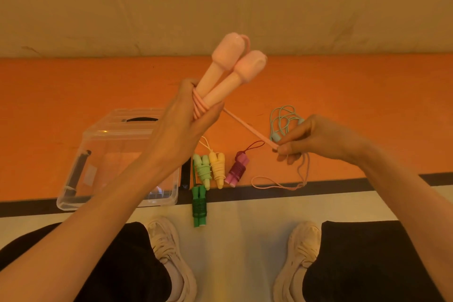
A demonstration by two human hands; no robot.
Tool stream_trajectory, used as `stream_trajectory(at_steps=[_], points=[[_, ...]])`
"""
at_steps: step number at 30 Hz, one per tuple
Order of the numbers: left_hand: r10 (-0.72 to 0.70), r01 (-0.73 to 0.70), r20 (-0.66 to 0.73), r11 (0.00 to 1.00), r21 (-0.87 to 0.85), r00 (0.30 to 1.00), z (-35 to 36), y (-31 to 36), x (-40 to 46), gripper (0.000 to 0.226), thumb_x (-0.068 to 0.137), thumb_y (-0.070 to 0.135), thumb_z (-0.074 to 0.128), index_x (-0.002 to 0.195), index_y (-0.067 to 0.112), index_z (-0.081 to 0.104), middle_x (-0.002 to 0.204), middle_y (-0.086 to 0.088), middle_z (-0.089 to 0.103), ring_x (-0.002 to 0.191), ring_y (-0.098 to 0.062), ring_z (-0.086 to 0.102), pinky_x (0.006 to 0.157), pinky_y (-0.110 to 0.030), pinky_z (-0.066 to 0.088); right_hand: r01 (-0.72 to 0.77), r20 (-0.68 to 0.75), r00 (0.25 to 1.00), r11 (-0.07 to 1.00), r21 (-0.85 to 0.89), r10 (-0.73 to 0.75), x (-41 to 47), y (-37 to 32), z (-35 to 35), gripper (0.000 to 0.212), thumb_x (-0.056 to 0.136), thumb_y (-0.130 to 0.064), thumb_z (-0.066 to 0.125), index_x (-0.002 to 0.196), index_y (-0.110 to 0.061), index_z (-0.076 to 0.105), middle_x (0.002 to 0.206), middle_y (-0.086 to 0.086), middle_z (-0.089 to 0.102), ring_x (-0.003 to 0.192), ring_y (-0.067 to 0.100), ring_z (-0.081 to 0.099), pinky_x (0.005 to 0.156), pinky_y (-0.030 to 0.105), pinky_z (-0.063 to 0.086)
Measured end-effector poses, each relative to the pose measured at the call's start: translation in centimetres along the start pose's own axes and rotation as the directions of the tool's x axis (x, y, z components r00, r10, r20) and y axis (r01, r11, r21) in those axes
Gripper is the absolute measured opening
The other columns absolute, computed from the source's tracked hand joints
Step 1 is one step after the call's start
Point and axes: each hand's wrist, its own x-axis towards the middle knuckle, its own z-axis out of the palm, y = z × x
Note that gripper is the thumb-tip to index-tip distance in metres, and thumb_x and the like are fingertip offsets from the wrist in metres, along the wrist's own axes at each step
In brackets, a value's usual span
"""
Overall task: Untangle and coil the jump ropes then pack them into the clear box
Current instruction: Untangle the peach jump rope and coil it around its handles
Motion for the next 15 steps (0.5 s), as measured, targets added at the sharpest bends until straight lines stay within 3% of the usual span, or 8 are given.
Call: stream_trajectory(at_steps=[3,6,10,15], points=[[0.019,-0.017,-0.016,0.99,0.138,1.0,0.3,-0.6,0.6,0.036,0.092,0.046,0.051,0.116,0.02,0.044,0.094,0.008,0.046,0.074,-0.001,0.047,0.054,-0.022,0.037,0.033,0.107,0.994,0.999,-0.035,-0.03,-0.6,-0.5,0.8,0.009,0.081,-0.009,0.071,0.088,-0.011,0.077,0.078,0.001,0.076,0.067,0.011,0.069,0.067,0.016,0.053],[-0.011,0.012,-0.009,0.99,0.138,1.0,0.7,-1.1,1.0,0.036,0.093,0.043,0.052,0.121,0.023,0.043,0.094,0.013,0.046,0.074,0.003,0.047,0.055,-0.024,0.035,0.077,0.18,0.981,0.997,-0.019,-0.072,-1.1,-1.1,1.8,0.012,0.08,-0.011,0.072,0.09,-0.012,0.078,0.083,0.003,0.076,0.074,0.015,0.07,0.07,0.019,0.055],[0.03,-0.033,0.017,0.988,0.149,0.999,1.0,-1.3,0.9,0.045,0.096,0.038,0.052,0.136,0.025,0.038,0.11,0.004,0.053,0.083,-0.012,0.053,0.07,-0.045,0.049,0.078,0.307,0.948,0.997,0.019,-0.08,-1.5,-1.6,3.2,0.021,0.078,-0.018,0.073,0.094,-0.006,0.077,0.086,0.008,0.075,0.079,0.024,0.07,0.072,0.024,0.056],[0.099,-0.12,0.081,0.937,0.328,0.992,0.7,-1.6,0.7,0.058,0.096,0.041,0.048,0.147,0.024,0.027,0.124,-0.001,0.048,0.091,-0.016,0.053,0.069,-0.038,0.048,0.069,0.307,0.942,0.973,0.221,-0.137,-2.4,-2.4,2.1,0.019,0.077,-0.007,0.069,0.094,-0.001,0.075,0.087,0.012,0.075,0.077,0.023,0.071,0.073,0.027,0.058]])
